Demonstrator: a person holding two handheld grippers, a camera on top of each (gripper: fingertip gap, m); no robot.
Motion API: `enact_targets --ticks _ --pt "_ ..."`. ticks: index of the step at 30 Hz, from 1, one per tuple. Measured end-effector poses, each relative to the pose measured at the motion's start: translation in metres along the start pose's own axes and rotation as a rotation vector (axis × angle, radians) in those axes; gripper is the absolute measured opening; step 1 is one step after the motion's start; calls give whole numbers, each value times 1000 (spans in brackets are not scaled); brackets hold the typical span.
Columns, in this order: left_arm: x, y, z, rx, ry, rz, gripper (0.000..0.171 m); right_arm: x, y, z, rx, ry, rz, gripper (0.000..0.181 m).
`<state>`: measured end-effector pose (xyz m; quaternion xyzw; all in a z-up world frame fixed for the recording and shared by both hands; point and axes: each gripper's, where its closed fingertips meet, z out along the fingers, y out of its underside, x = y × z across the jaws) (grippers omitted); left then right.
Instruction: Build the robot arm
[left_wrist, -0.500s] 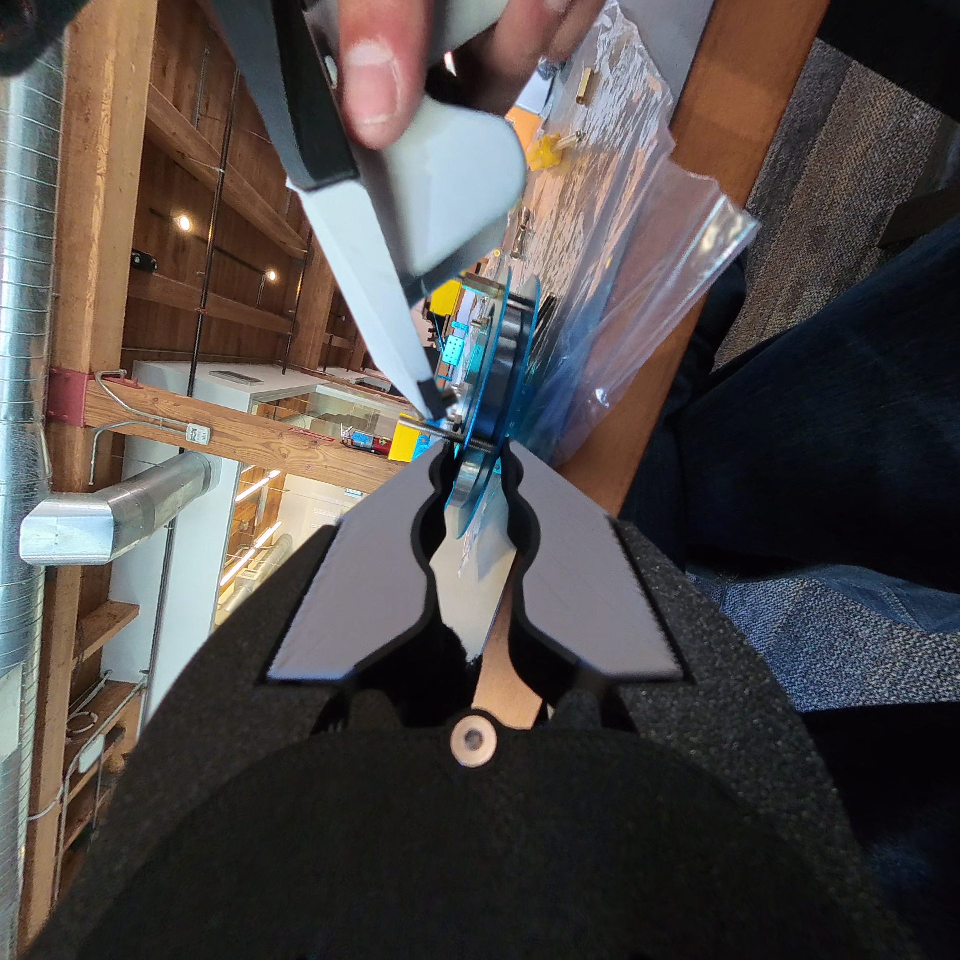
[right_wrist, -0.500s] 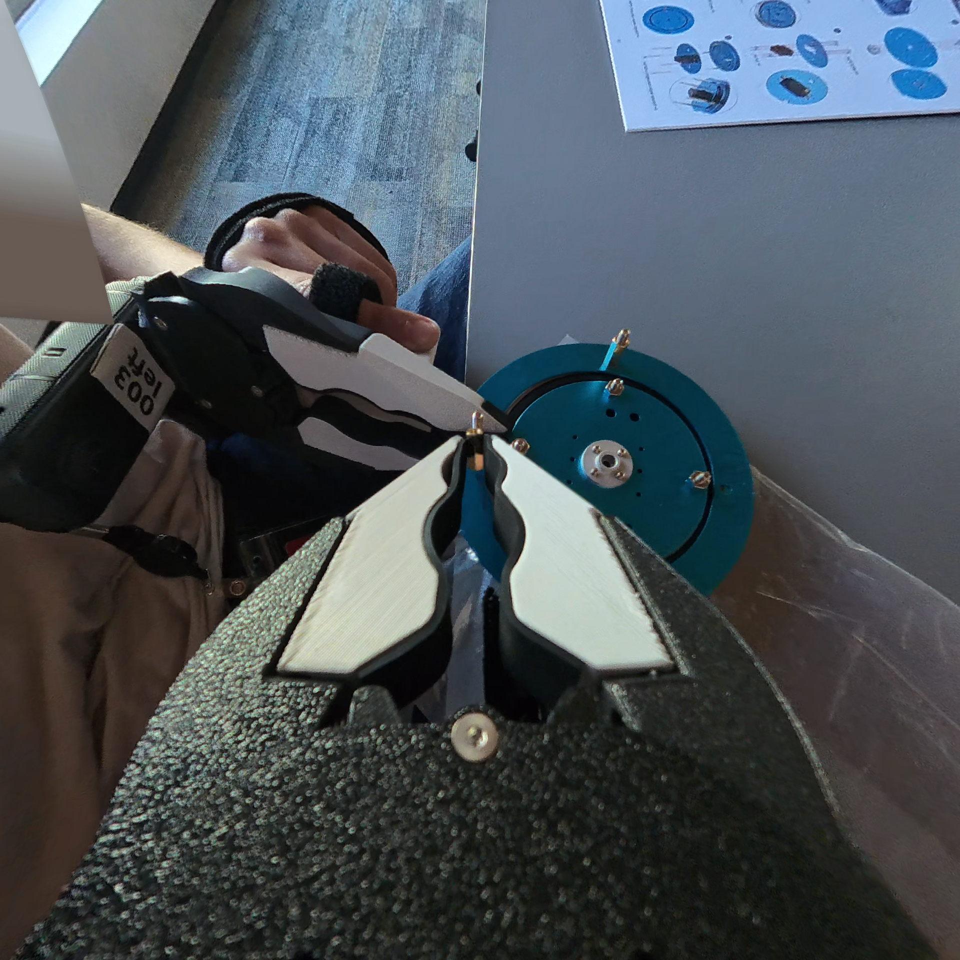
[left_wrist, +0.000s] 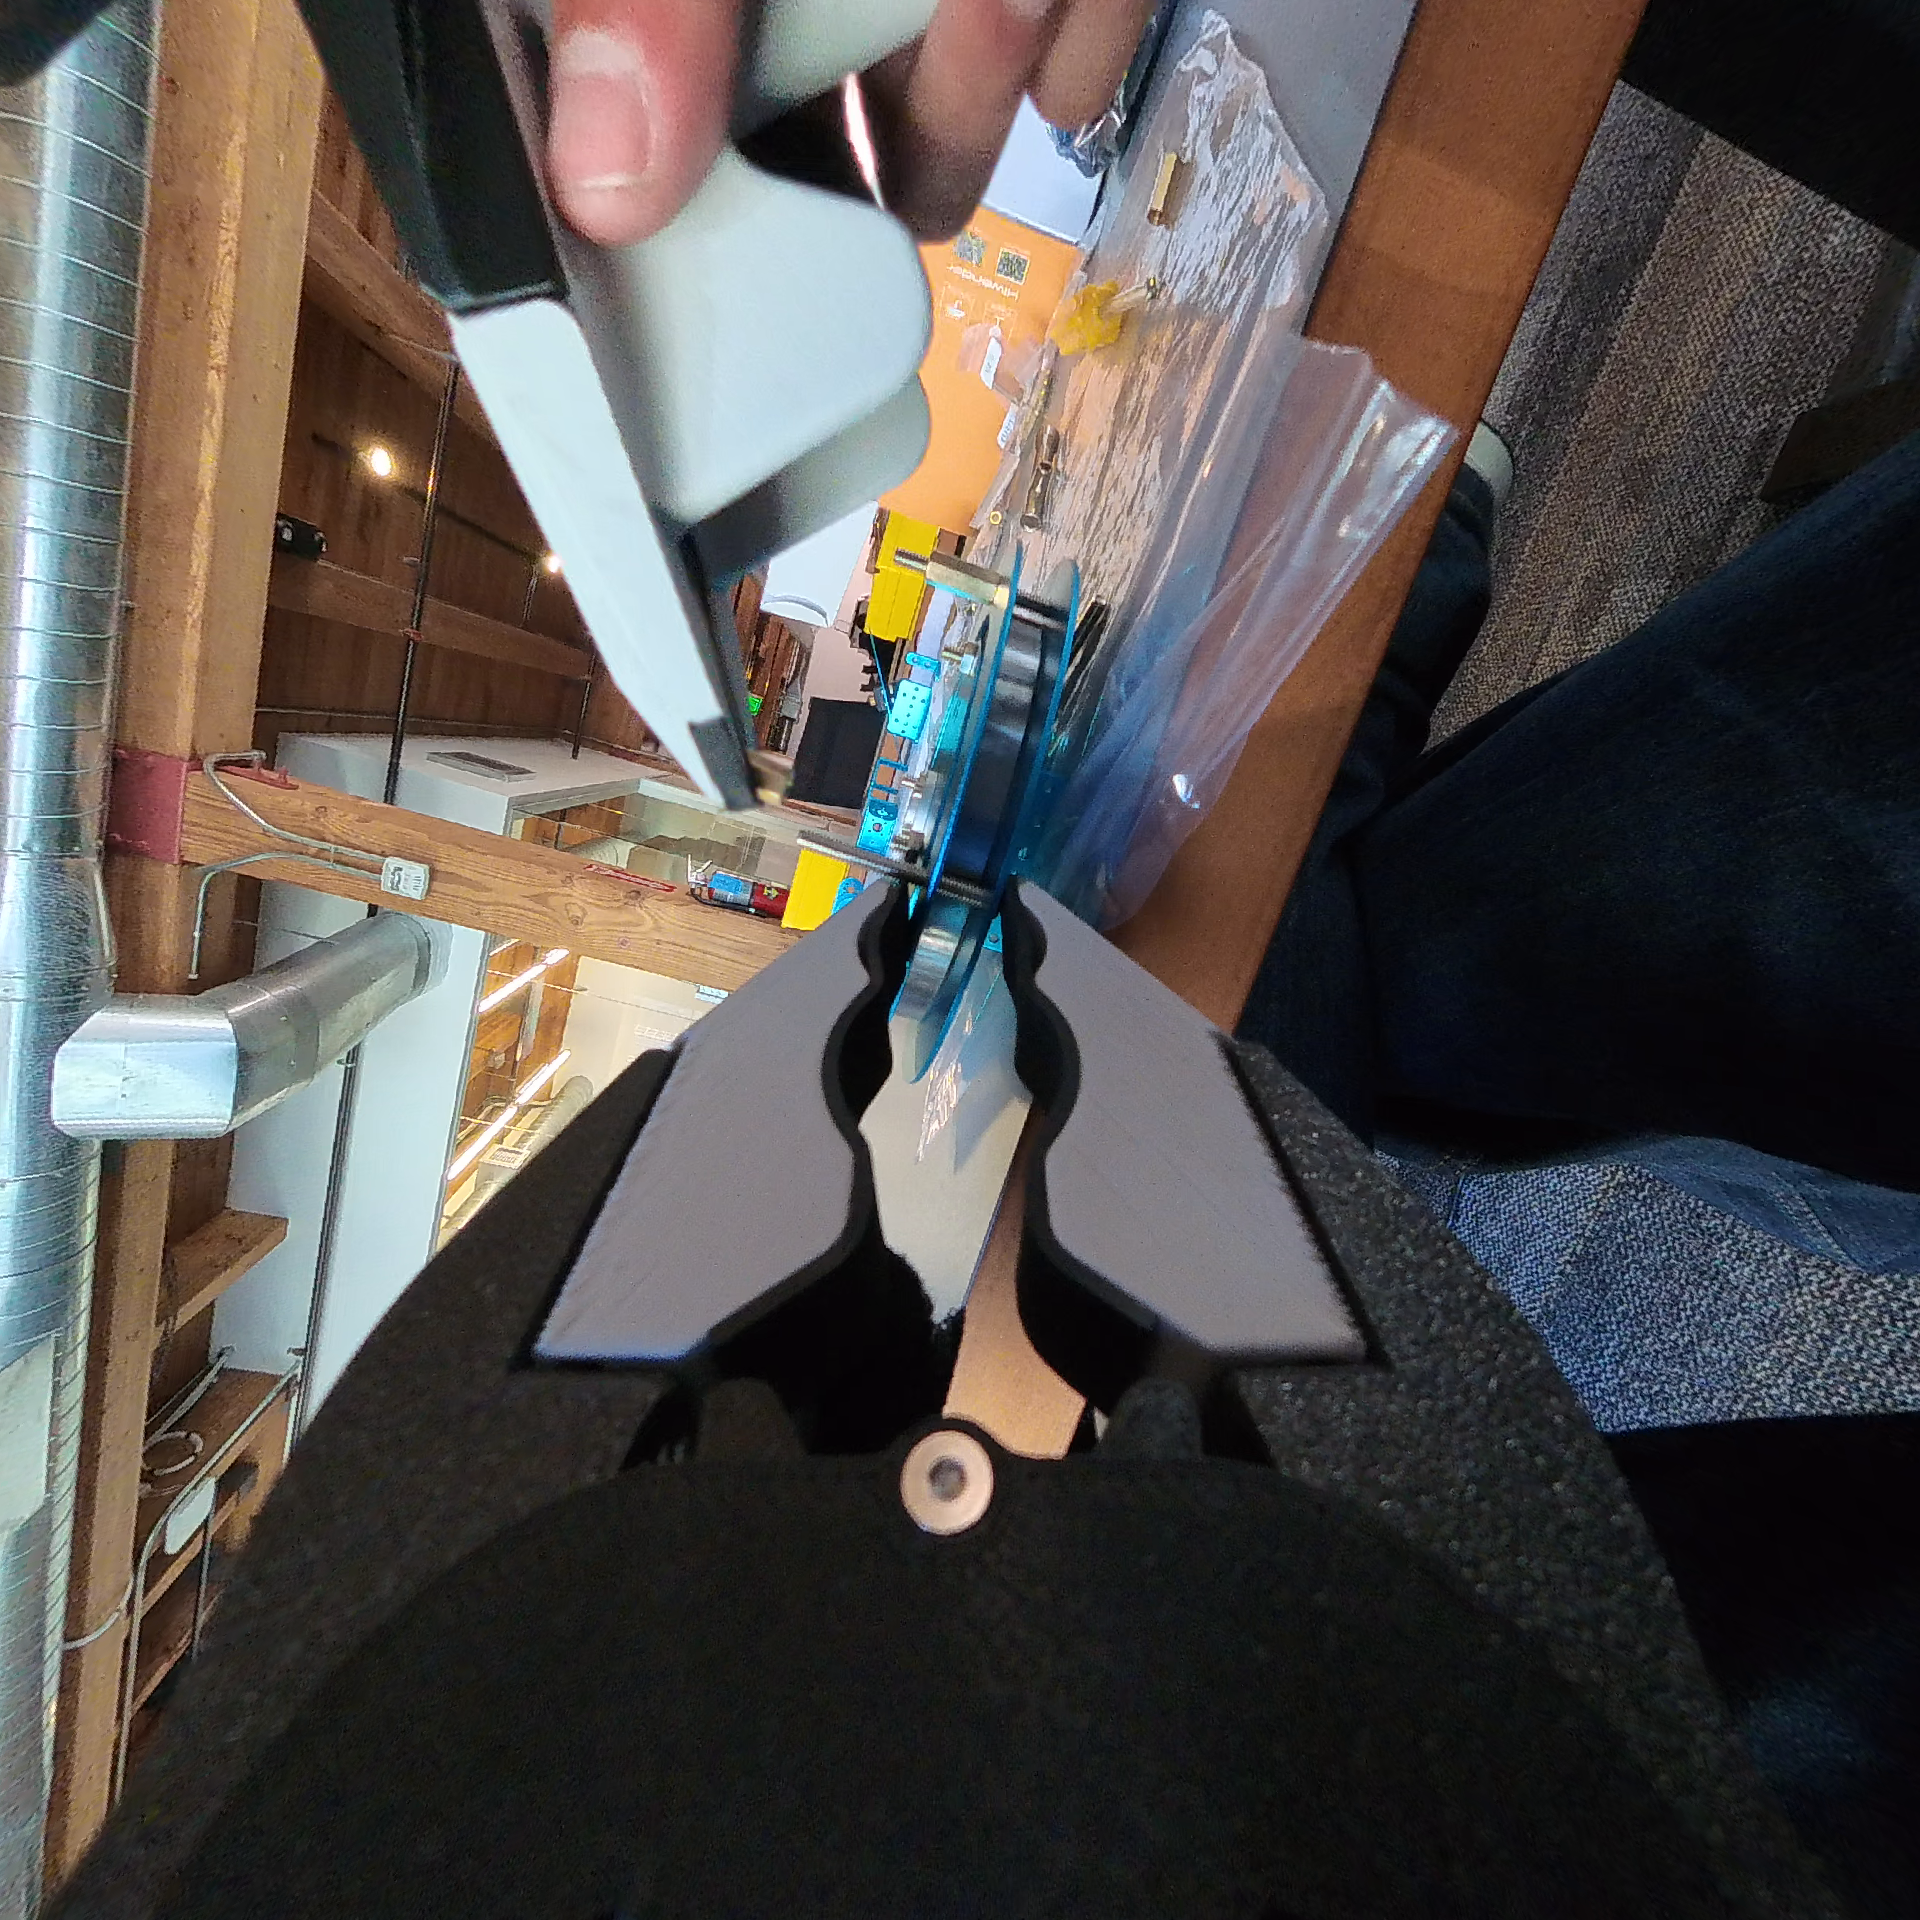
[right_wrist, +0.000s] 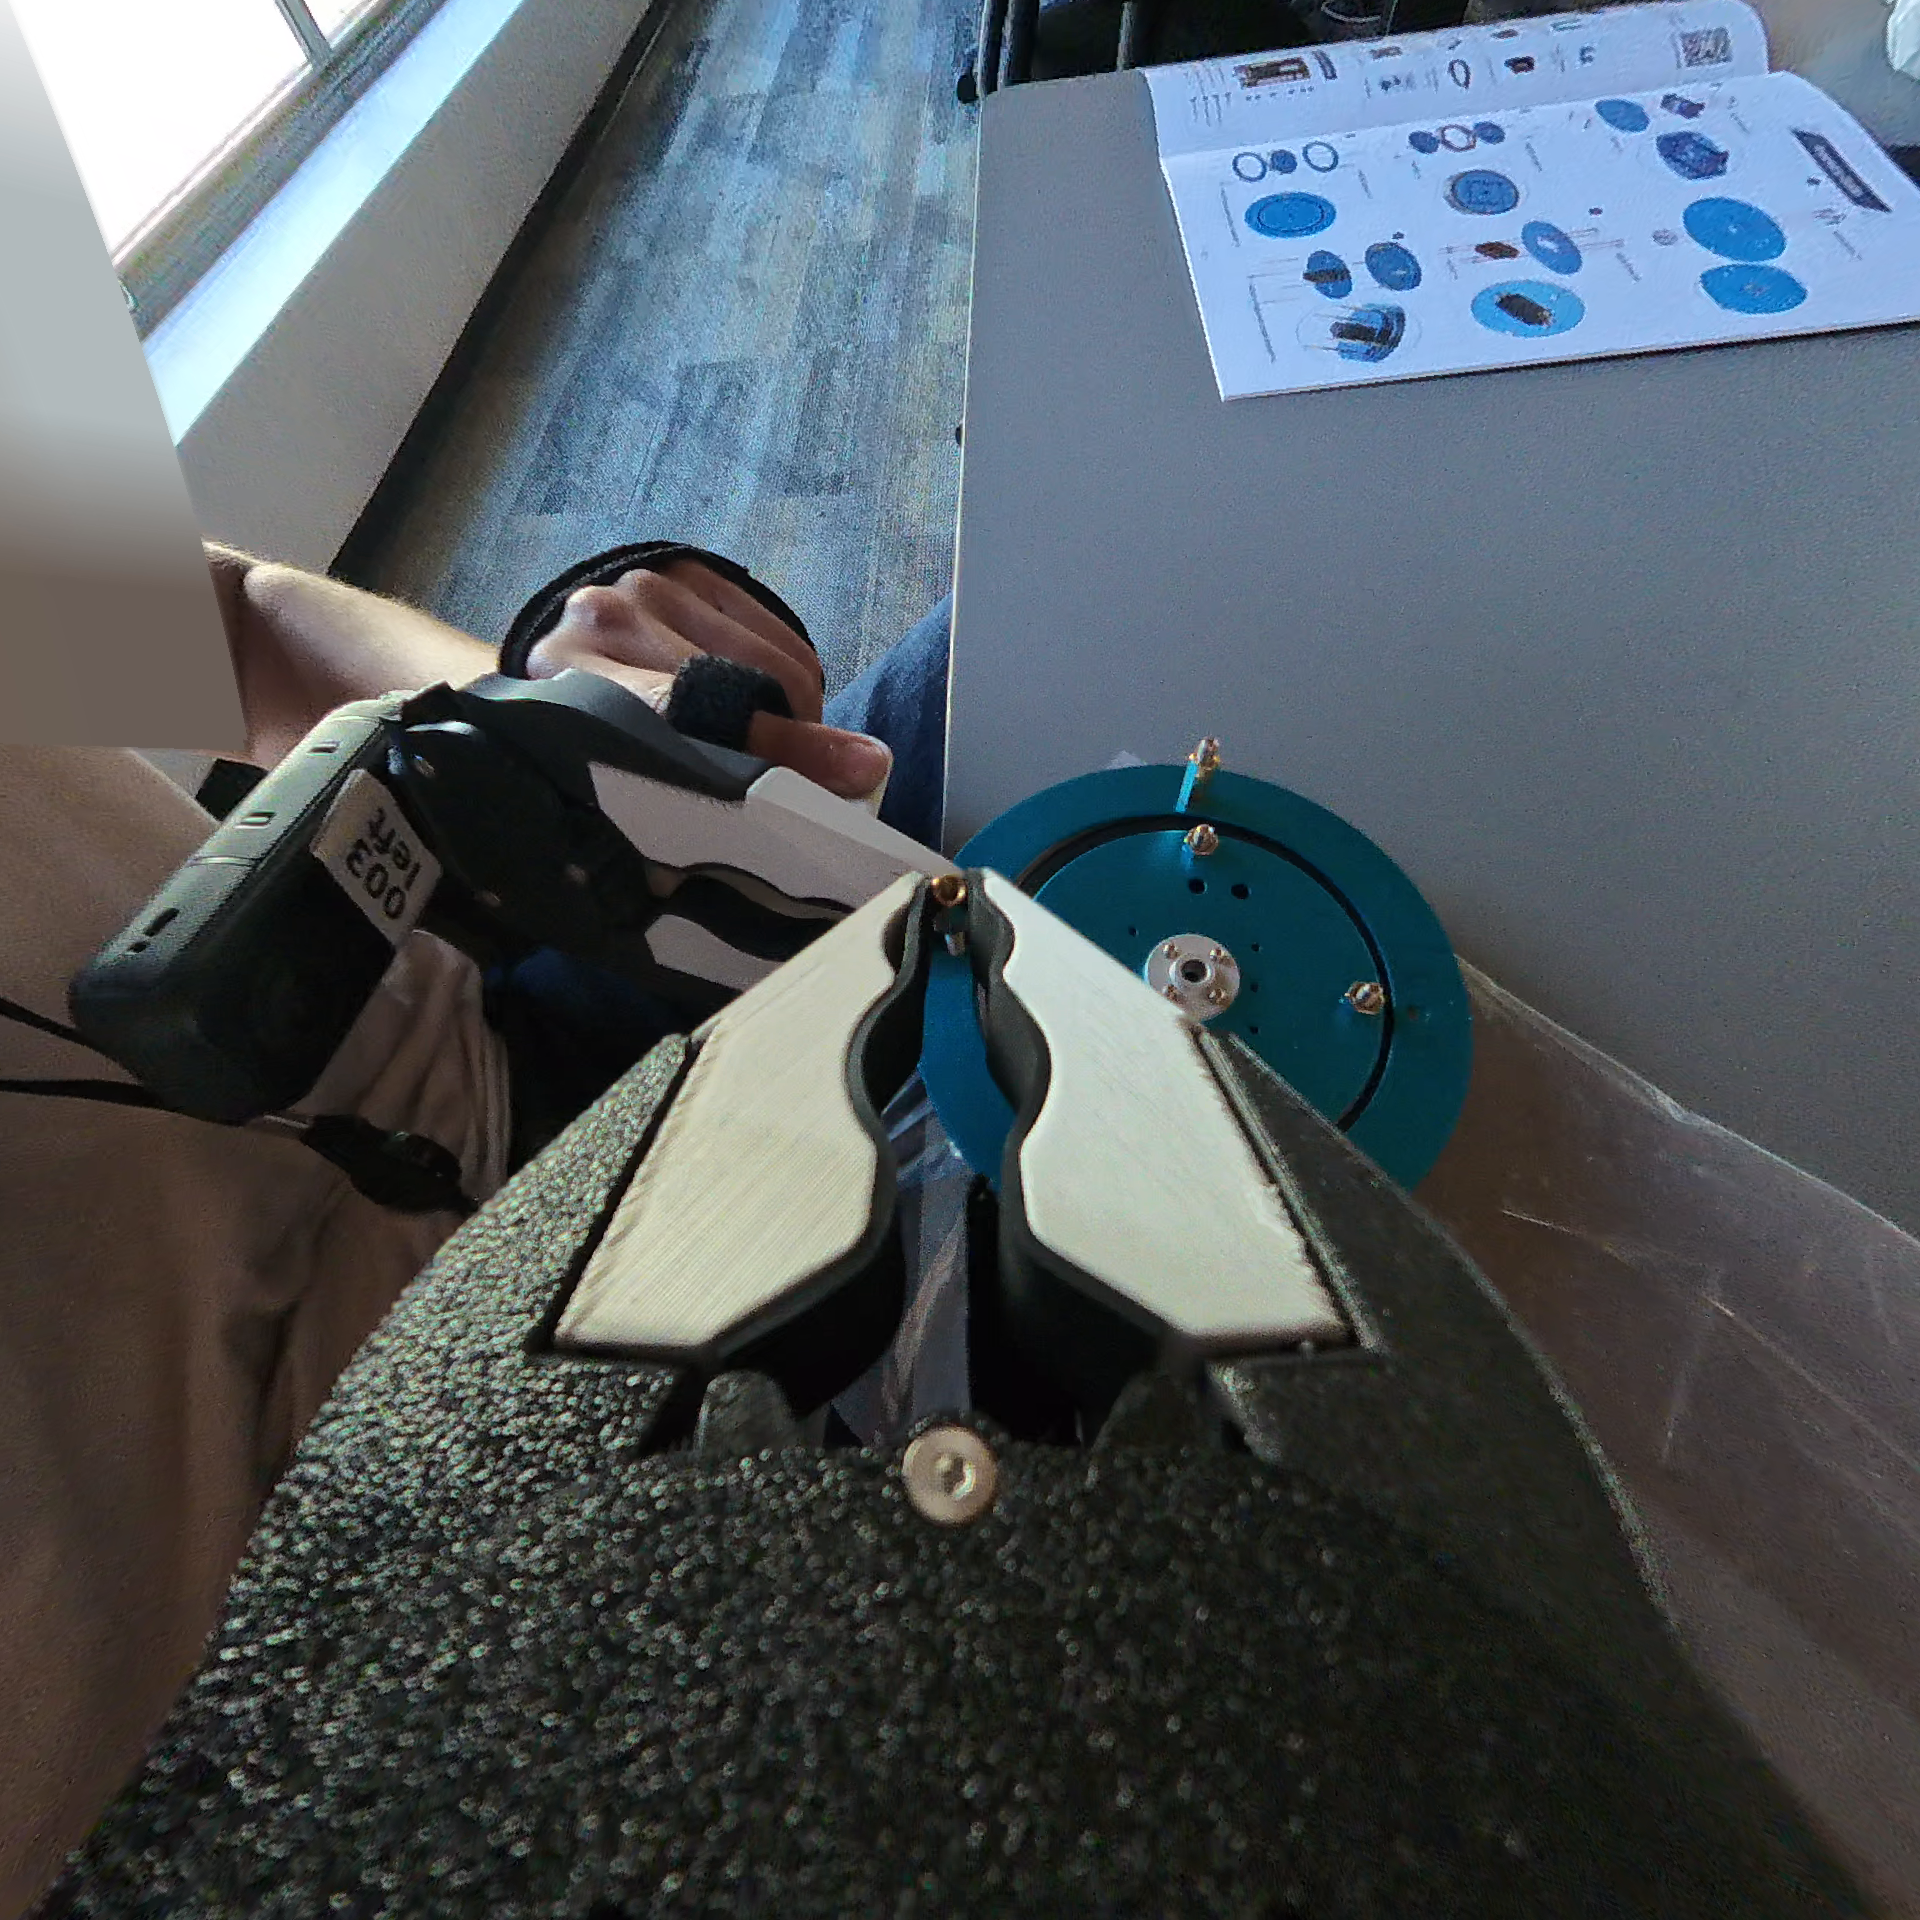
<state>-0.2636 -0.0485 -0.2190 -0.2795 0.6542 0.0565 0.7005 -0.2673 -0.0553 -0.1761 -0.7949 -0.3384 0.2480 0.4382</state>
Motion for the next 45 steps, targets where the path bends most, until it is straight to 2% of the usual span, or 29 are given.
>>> enact_targets --ticks 18,27,31,35,45 --pt "-1 -3 2 10 -3 14 17 -1 0 9 -38 17 -52 5" --pt "-2 -6 3 45 -4 4 17 -1 2 9 -66 -42 -62 5" --pt "-2 -6 4 50 -7 7 17 -3 2 9 -48 -55 -217 6" --pt "-2 -8 3 54 -9 23 17 -5 4 9 -130 -102 -182 6" --pt "-2 -9 4 59 -7 27 17 -5 10 8 -239 -209 -270 6"
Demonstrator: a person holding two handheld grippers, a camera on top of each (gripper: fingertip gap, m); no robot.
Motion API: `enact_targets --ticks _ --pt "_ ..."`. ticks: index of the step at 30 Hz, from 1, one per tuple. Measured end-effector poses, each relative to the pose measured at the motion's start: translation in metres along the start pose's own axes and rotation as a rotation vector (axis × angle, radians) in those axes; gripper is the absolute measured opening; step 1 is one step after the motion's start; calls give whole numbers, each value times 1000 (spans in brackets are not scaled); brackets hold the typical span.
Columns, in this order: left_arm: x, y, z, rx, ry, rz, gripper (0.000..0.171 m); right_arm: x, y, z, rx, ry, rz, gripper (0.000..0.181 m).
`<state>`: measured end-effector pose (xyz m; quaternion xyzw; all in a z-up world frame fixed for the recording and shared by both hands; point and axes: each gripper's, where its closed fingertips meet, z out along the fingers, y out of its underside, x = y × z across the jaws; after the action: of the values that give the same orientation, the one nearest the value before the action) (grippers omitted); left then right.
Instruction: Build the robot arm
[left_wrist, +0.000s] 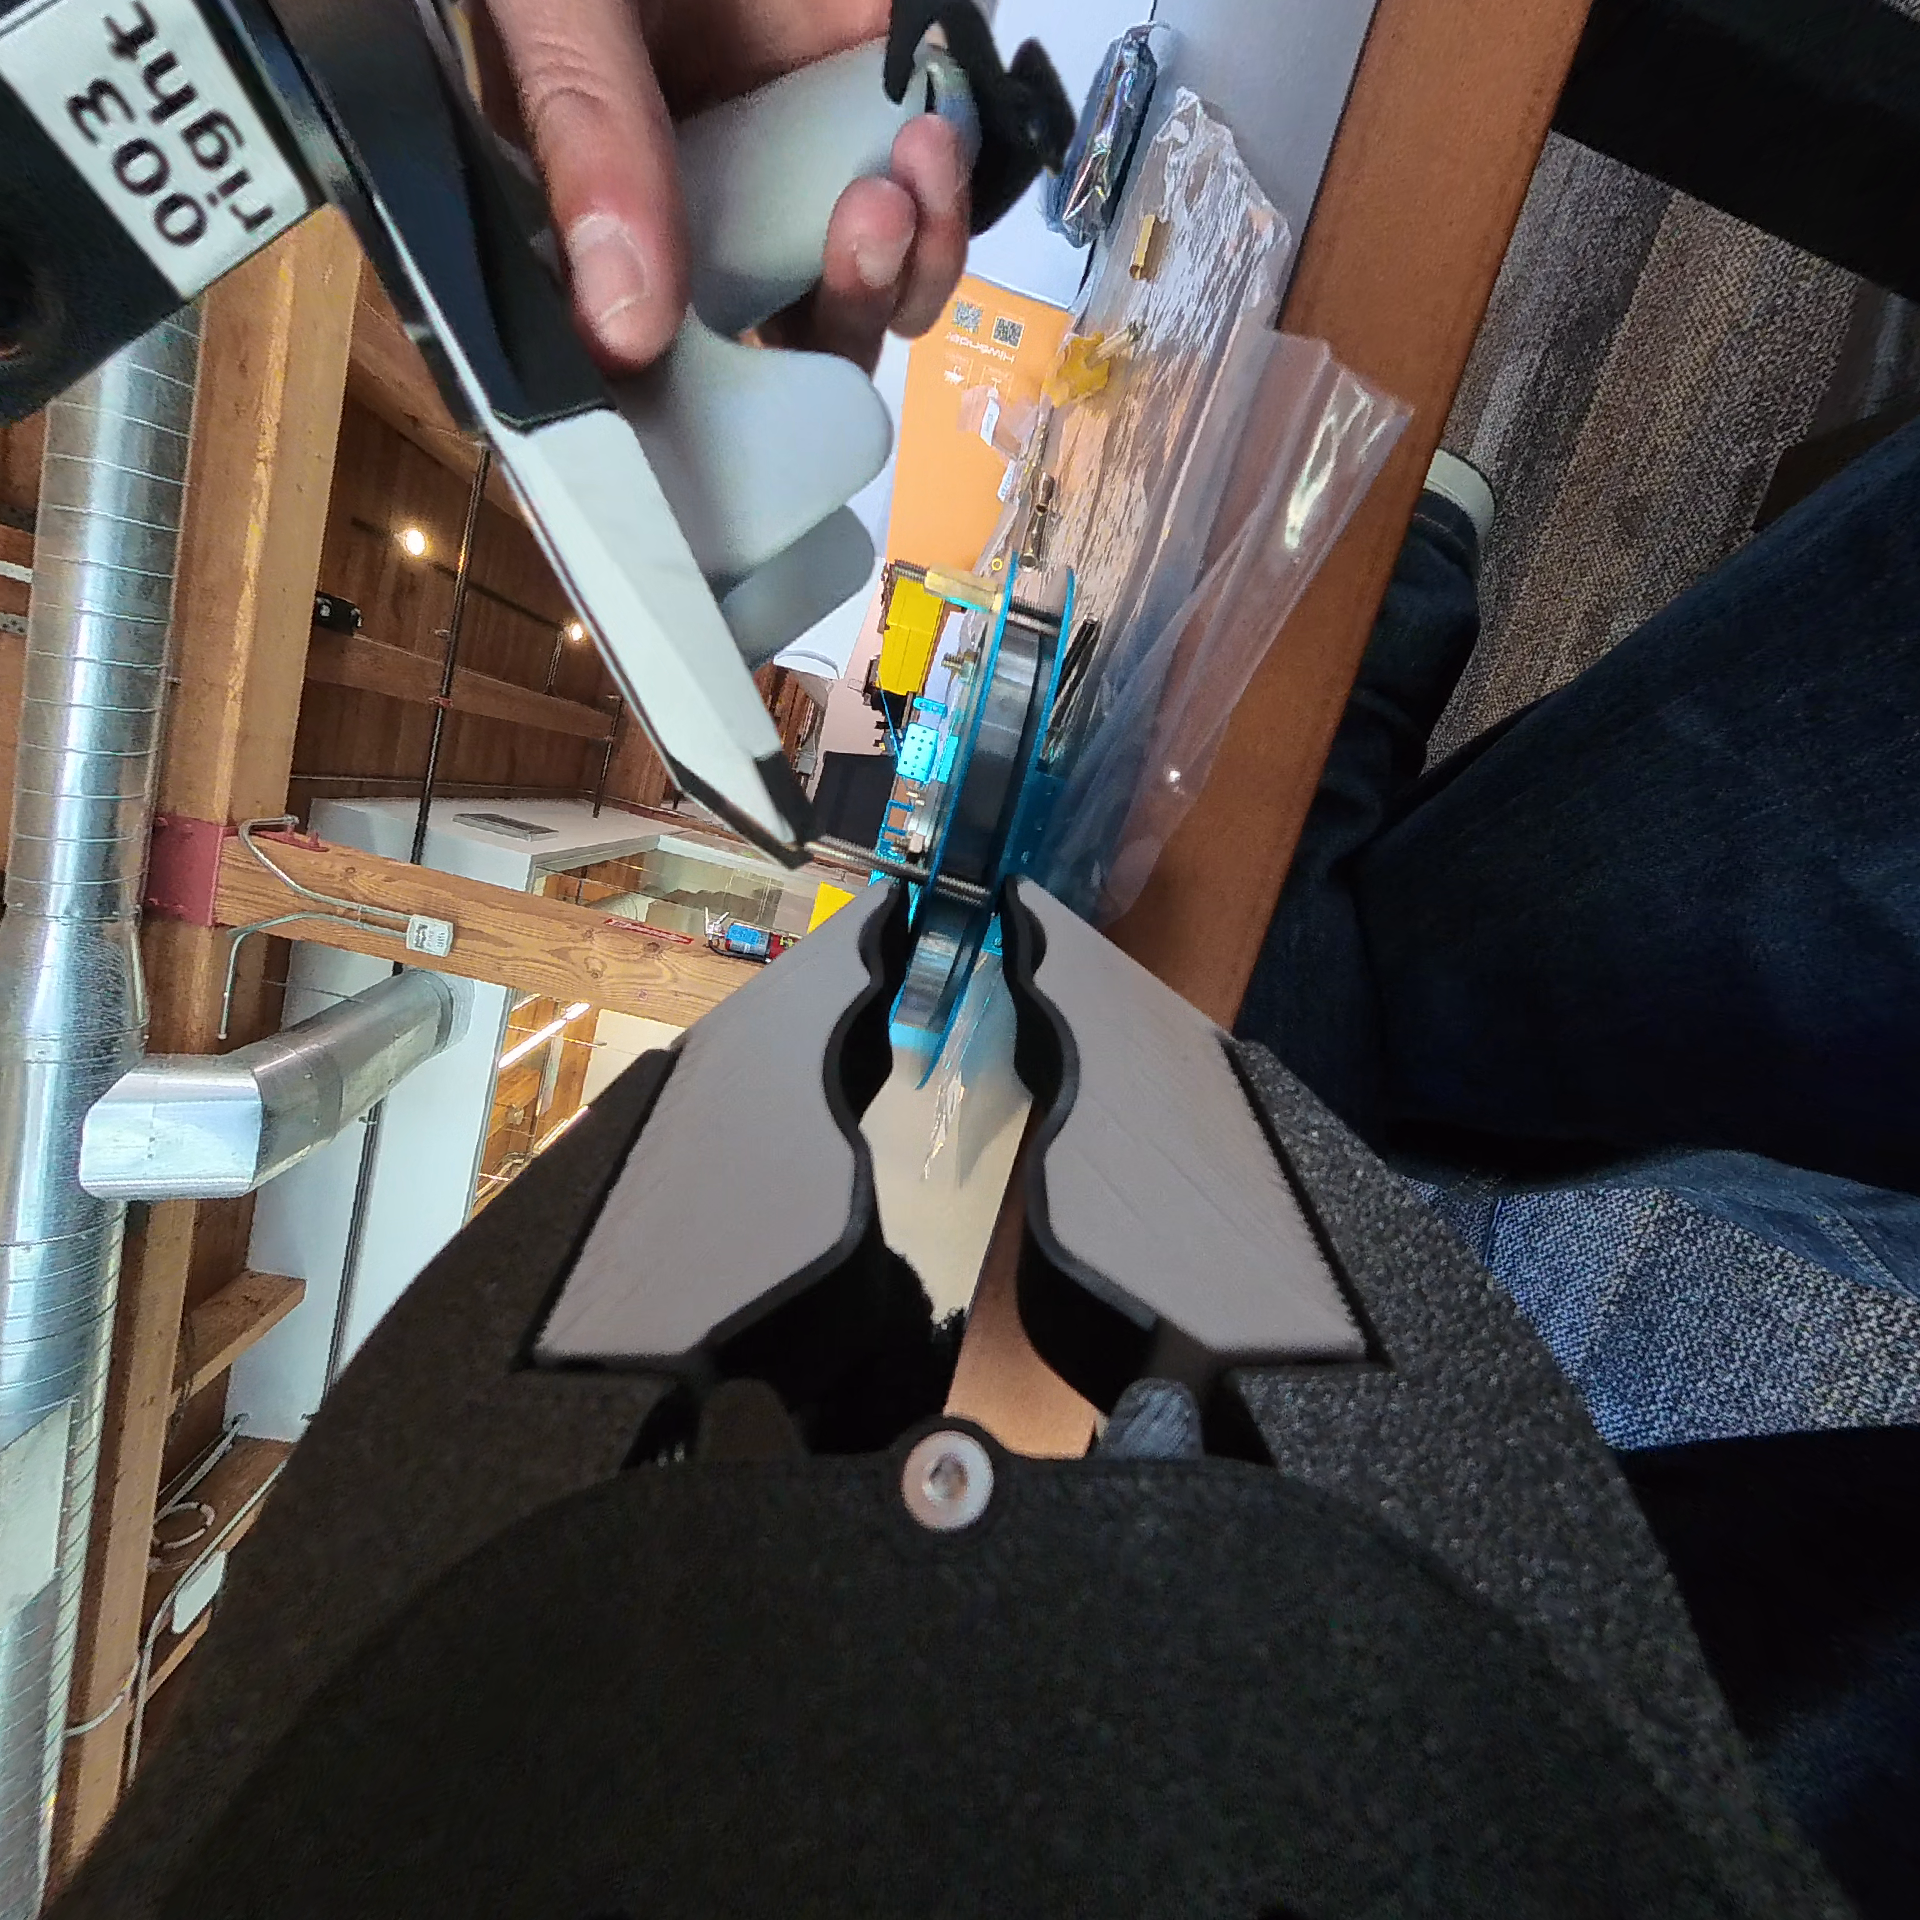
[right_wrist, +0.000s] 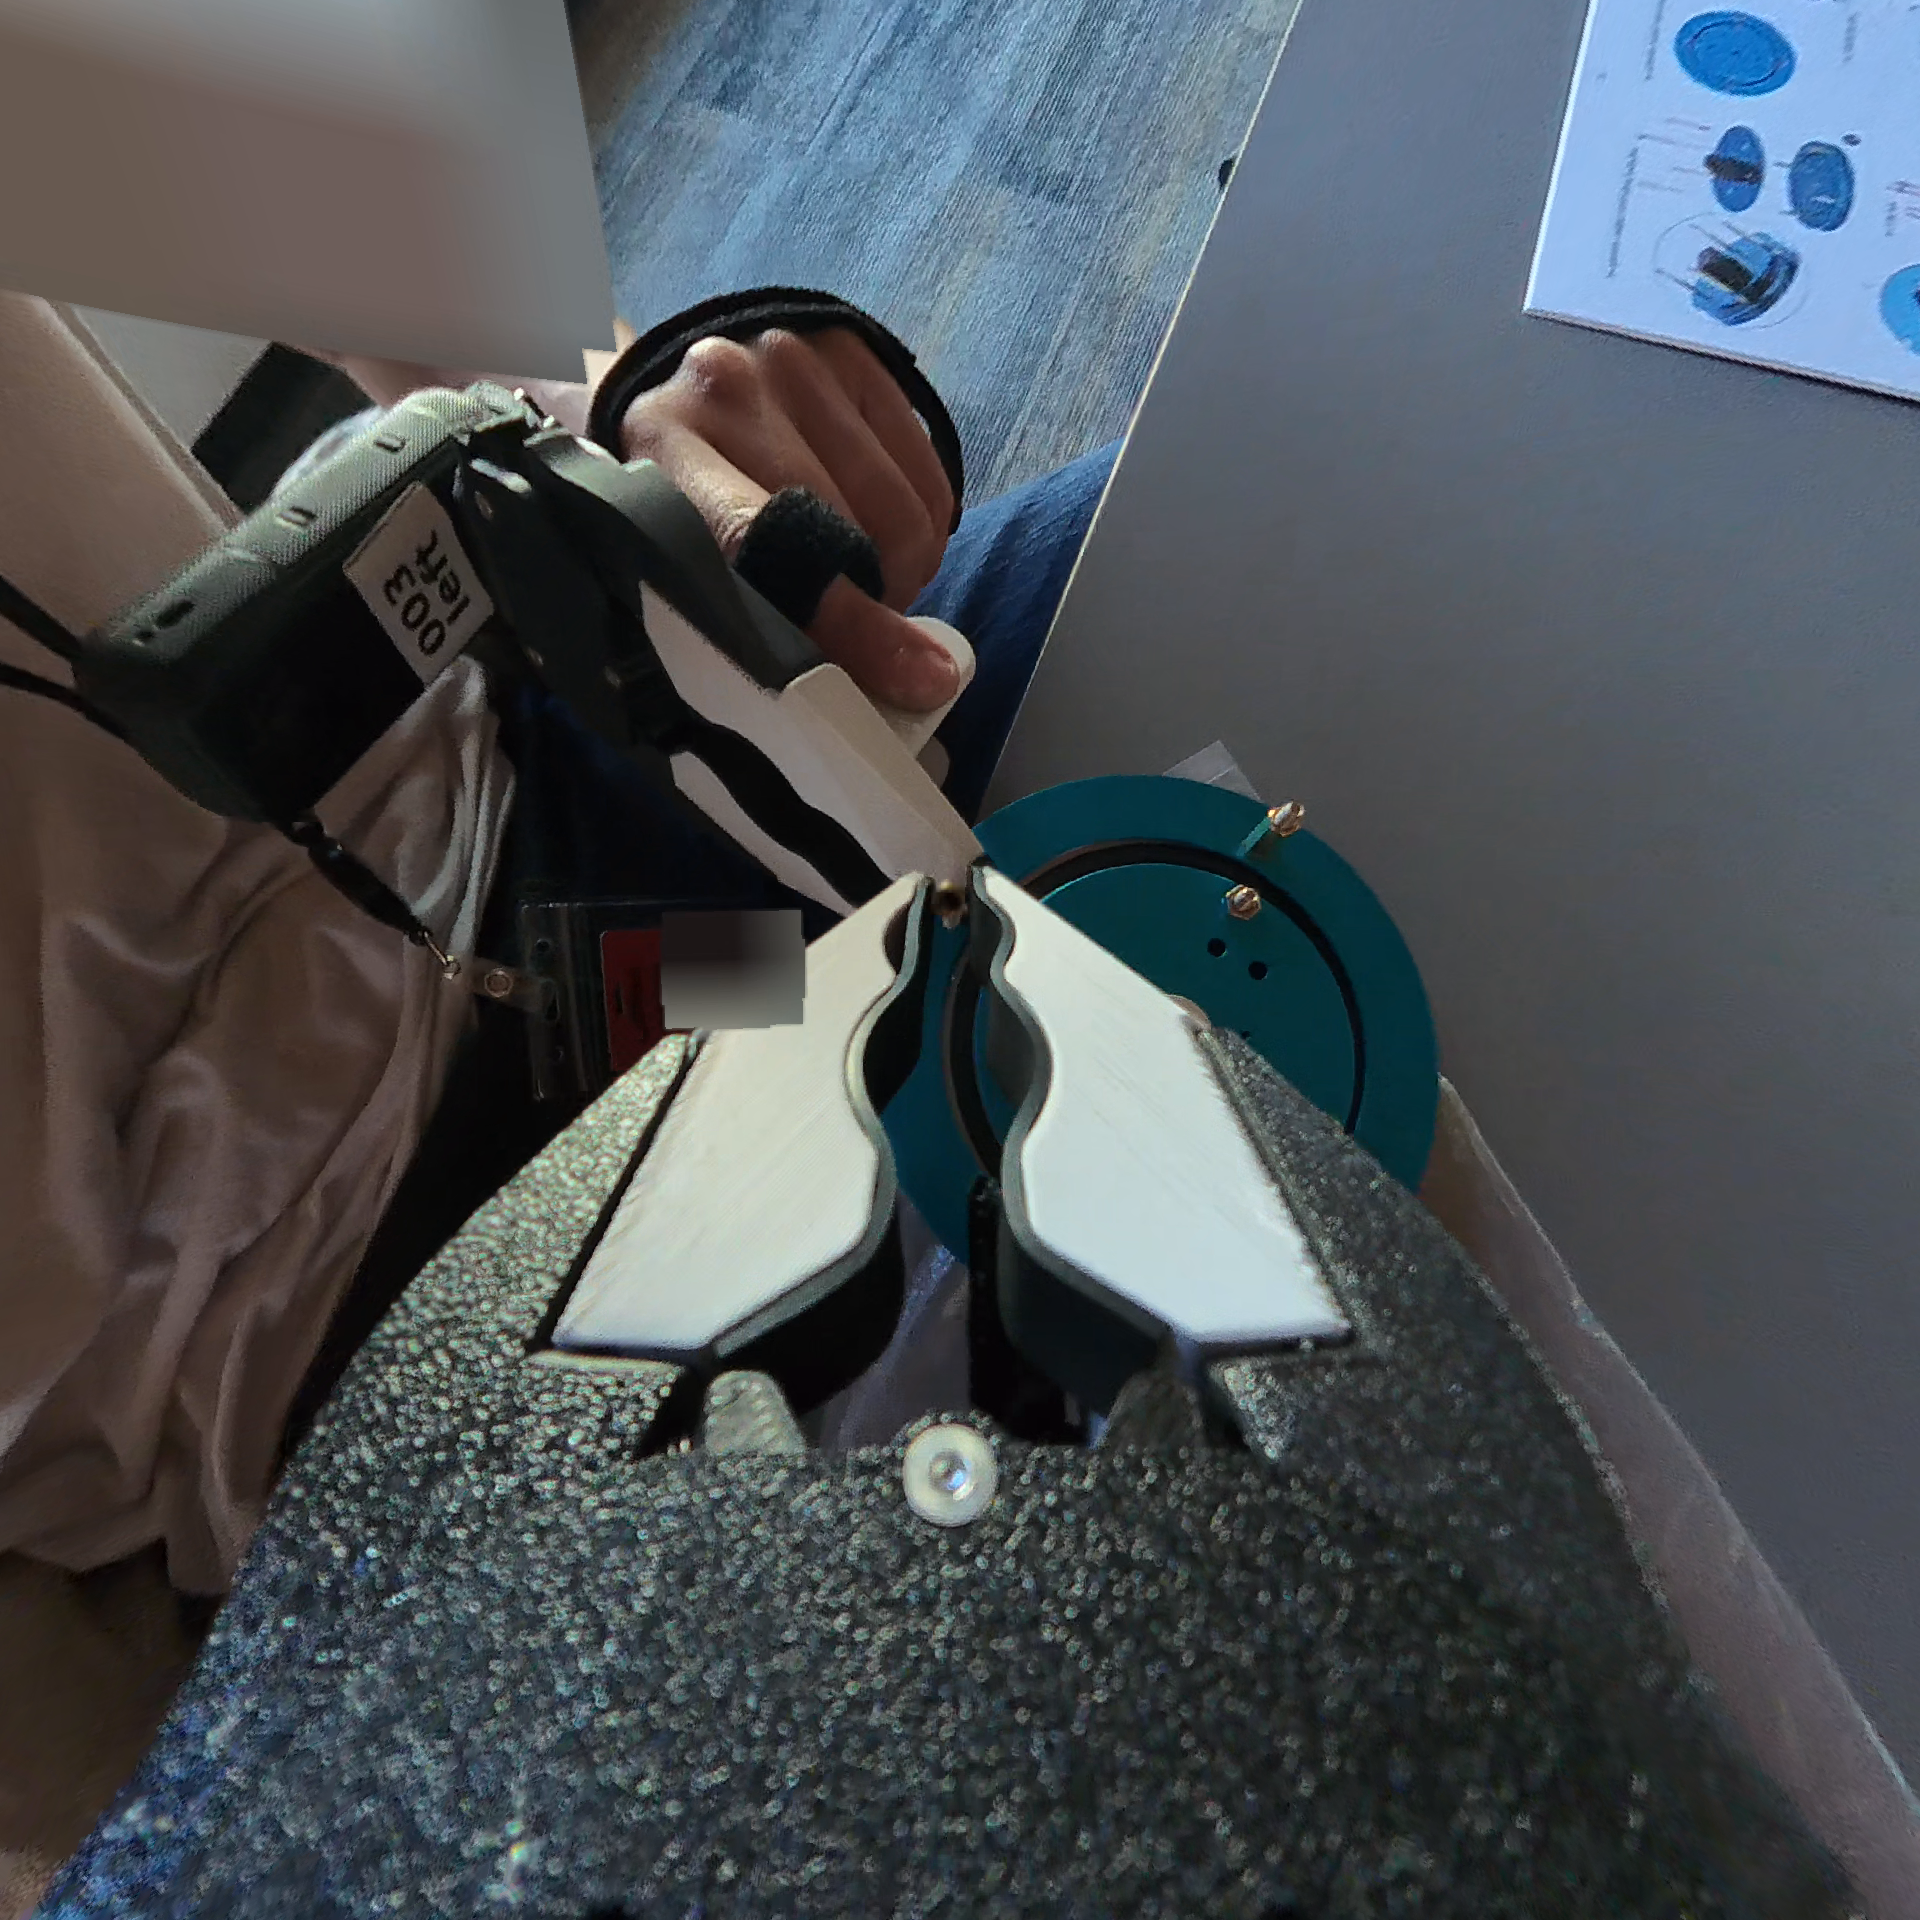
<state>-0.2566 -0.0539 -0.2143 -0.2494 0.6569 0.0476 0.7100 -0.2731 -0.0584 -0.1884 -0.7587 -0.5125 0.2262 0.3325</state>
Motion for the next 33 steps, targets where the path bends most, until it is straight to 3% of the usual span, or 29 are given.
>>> enact_targets --ticks 9,12,14,17,19,22,25,33 --pt "0 0 0 -3 -3 11 17 0 8 -5 -348 -25 -113 6" --pt "-1 0 0 -3 -2 10 17 4 8 -10 -388 5 -130 6" --pt "-1 0 1 -3 -1 8 17 4 6 -11 -354 9 -107 6" --pt "-1 0 1 -5 -1 12 17 -6 -16 -7 -184 -43 17 6" --pt "-1 0 1 -4 0 8 17 -6 -15 -2 -182 -19 4 6" --pt "0 0 1 -6 0 11 17 -6 -26 7 -69 18 -20 6" --pt "0 0 0 -7 0 9 17 -7 -16 17 -67 10 27 6" --pt "0 1 0 -3 3 4 17 -1 -8 3 -57 45 71 6"
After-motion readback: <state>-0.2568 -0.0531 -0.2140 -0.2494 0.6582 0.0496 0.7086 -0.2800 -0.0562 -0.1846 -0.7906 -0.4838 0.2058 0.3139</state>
